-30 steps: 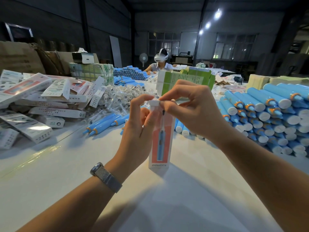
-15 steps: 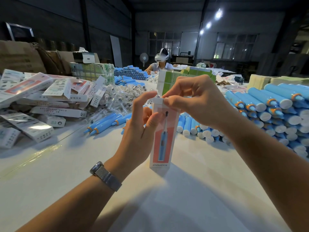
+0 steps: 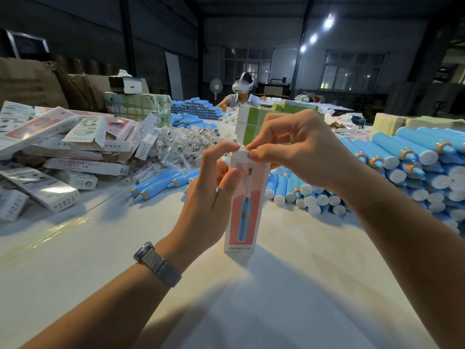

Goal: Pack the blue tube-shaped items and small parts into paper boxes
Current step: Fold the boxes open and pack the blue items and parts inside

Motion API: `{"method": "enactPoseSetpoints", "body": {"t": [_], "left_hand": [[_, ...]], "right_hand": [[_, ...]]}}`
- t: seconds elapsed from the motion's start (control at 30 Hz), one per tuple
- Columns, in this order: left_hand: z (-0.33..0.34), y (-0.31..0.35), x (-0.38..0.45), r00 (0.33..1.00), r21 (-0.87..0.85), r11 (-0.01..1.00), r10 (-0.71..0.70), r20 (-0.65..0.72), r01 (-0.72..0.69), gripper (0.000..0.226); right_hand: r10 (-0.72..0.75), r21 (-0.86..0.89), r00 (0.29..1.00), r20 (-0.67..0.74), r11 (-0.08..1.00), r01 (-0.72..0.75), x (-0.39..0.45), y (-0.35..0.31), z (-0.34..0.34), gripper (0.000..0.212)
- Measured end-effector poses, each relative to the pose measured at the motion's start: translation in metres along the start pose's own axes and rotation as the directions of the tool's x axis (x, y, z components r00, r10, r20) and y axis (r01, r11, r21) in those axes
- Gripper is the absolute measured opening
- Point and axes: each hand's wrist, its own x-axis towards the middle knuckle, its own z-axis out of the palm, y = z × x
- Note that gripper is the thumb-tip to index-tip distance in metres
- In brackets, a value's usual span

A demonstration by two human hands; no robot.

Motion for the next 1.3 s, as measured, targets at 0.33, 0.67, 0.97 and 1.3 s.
{"method": "enactPoseSetpoints", "body": {"t": [0.33,0.67,0.97,1.3], "left_hand": [[0.000,-0.001,0.001,0.999,0.004,1.000,0.004,-0.034,-0.003,0.021],[0.000,-0.003,0.002,0.999,0.022,1.000,-0.006,-0.035,0.006,0.014],[-0.001,-0.004,0.002,0.997,0.076,0.997,0.005,-0.074,0.001,0.008],[-0.001,-0.011,-0.005,0.998,0.083,0.996,-0.023,-0.061,0.028,0.037]], "right_hand": [[-0.071,-0.018,0.995,-0.069,0.997,0.070,-0.010,0.015,0.002,0.017],[-0.192,-0.101,0.981,-0.044,0.977,0.187,-0.011,0.017,0.002,0.016],[-0.266,-0.224,0.961,-0.078,0.944,0.243,-0.010,0.024,0.012,0.008],[-0.160,-0.276,0.935,-0.316,0.959,0.071,-0.010,0.044,0.033,0.018]]}}
